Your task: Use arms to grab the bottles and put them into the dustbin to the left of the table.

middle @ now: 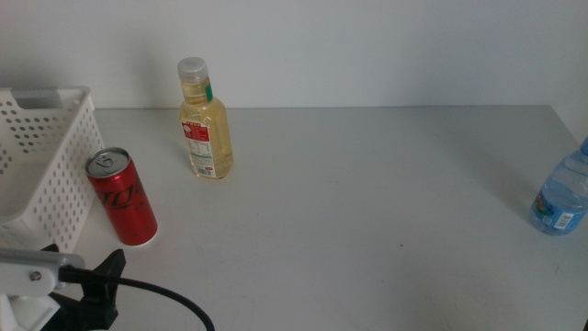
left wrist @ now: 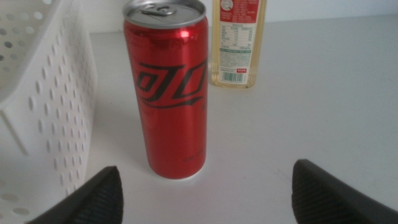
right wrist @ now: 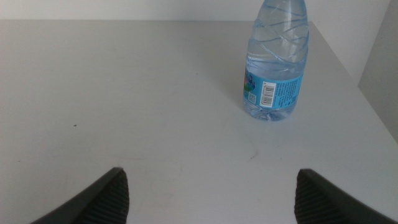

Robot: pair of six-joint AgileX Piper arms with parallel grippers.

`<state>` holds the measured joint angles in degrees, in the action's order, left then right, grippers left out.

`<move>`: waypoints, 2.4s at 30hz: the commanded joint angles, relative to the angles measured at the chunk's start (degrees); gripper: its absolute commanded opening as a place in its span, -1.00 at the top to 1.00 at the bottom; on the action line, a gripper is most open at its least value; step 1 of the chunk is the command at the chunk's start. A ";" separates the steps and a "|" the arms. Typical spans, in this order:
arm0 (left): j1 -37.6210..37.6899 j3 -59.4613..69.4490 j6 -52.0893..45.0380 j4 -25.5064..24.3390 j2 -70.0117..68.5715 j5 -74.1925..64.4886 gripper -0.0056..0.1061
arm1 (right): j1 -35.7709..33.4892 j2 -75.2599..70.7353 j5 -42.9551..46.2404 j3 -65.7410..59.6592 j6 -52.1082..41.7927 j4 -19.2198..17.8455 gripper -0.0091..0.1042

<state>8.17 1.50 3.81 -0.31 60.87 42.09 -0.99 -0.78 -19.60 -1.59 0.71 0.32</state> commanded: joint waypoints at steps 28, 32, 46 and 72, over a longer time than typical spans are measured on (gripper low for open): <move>0.37 -2.65 2.70 3.43 7.64 12.41 -0.77 | -0.13 -1.19 4.11 0.52 -0.30 -0.63 -0.83; 0.37 -3.94 2.79 2.94 11.68 18.58 -0.77 | -0.13 -1.19 4.11 0.52 -0.30 -0.63 -0.83; 0.37 -11.72 2.32 3.26 23.83 19.00 -0.77 | -0.13 -1.19 4.11 0.52 -0.30 -0.63 -0.83; -3.73 -21.00 0.75 -0.14 36.65 21.56 -0.77 | -0.13 -1.19 4.11 0.52 -0.30 -0.63 -0.83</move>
<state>4.66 -17.97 3.50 0.00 98.44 58.48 -0.99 -0.78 -19.60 -1.59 0.71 0.32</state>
